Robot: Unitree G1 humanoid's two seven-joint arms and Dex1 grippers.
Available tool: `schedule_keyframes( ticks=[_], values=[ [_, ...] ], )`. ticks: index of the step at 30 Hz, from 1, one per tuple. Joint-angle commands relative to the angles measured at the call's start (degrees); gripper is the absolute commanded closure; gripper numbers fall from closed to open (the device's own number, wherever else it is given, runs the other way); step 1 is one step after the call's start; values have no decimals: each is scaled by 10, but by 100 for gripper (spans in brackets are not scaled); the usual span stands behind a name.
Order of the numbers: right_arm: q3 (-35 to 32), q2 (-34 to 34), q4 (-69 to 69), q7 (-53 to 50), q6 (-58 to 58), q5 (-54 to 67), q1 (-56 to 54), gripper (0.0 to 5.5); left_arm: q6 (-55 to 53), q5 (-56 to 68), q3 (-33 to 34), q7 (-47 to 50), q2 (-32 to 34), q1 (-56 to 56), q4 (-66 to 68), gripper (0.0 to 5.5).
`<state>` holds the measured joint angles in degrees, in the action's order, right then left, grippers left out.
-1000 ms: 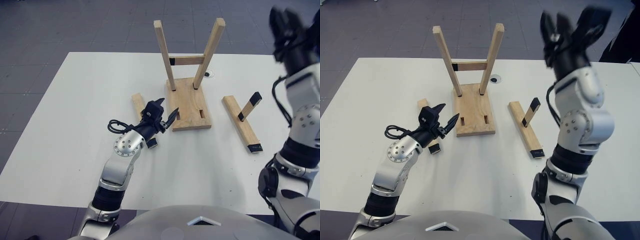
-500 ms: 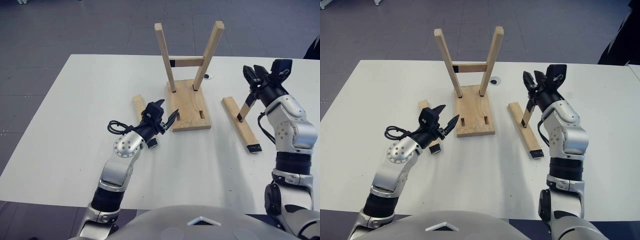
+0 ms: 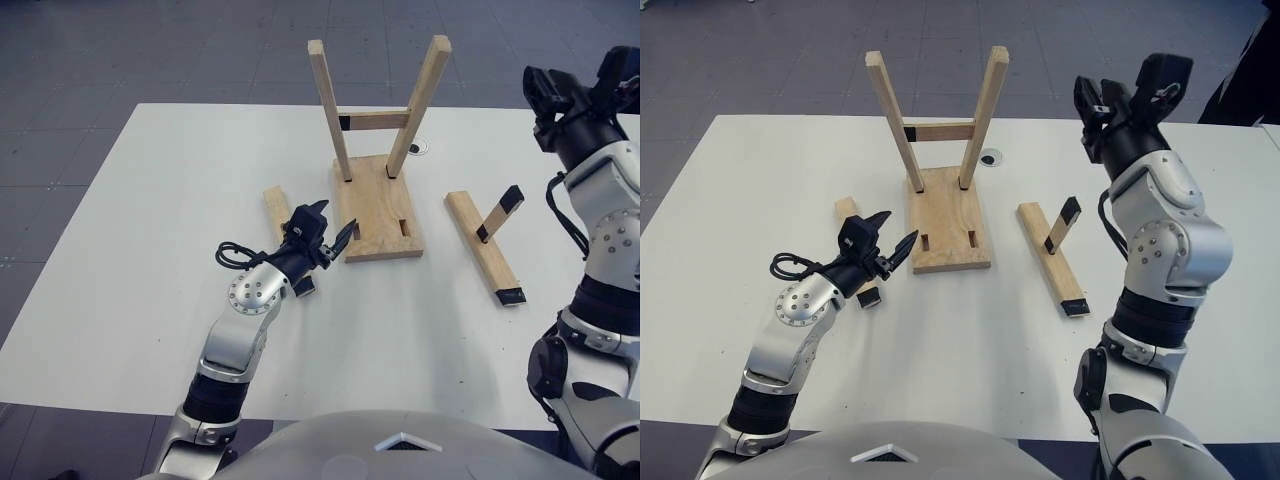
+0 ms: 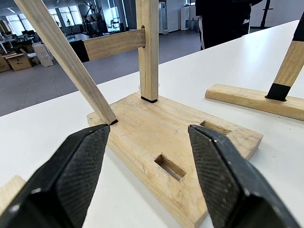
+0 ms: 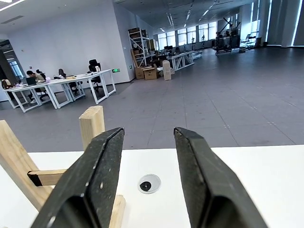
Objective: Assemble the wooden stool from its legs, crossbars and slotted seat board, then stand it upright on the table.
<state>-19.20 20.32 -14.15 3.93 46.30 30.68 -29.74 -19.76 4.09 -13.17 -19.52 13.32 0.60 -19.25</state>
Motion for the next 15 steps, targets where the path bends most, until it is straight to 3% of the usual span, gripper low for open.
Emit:
schedule_keyframes(
  ticks=[1,5,9,11,15],
  values=[
    [-10,-6,-24,-16,29,16,-10,356,2,-5,3,4,0,1,-1,245],
    [-20,-4,-41,-22,47,17,35,356,2,-5,3,4,0,2,-2,245],
    [-95,37,-56,-25,45,6,97,356,0,-4,8,5,4,9,-8,245],
    [-114,68,-74,23,56,9,194,356,0,-5,11,9,3,18,-14,245],
    [-22,88,-98,149,0,-24,431,337,0,-5,9,7,2,13,-11,245]
  ],
)
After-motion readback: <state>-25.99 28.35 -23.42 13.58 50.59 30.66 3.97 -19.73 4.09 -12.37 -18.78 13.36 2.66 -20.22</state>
